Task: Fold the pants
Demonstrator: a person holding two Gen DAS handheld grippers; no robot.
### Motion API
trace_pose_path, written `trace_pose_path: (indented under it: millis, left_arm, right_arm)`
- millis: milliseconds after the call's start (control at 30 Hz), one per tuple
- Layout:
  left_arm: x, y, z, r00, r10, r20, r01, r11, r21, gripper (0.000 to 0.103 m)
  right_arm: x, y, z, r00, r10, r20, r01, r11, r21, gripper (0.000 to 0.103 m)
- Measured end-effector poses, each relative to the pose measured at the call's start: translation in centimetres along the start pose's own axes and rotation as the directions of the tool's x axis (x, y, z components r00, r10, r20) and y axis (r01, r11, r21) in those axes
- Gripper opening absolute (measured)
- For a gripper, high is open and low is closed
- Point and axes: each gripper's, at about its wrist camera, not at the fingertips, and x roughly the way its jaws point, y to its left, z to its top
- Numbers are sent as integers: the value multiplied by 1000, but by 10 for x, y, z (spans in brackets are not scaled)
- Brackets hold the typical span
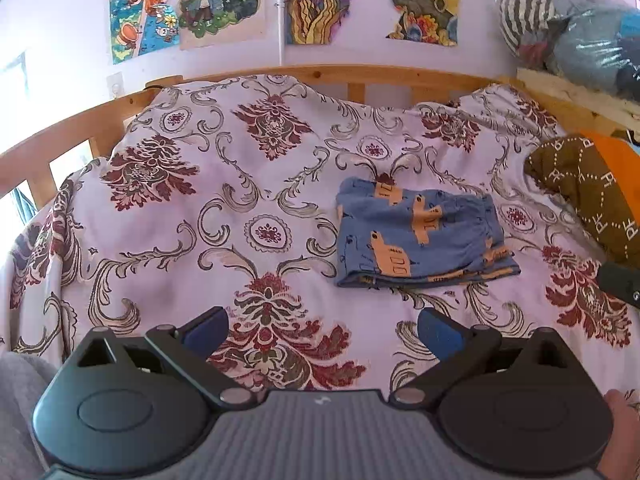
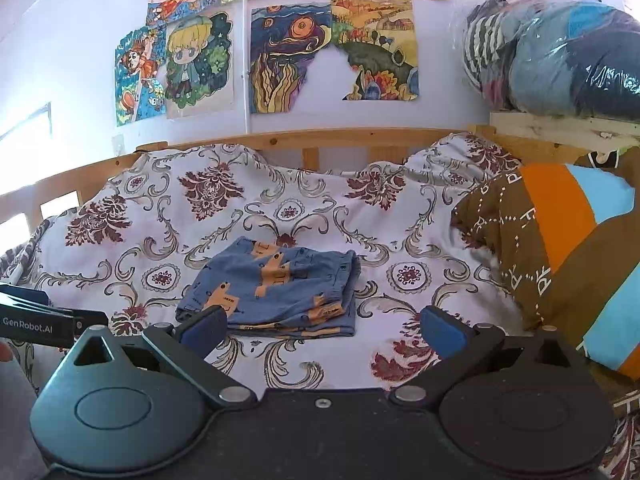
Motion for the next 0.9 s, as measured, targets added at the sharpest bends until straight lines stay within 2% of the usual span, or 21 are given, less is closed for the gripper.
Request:
trace_pose_path:
  millis: [900]
  left_arm:
    - [4,-1,-2,1000,-3,-13,3,1000,7,103]
  right_arm:
    - [5,0,-3,1000,-3,-28,3,1000,0,102]
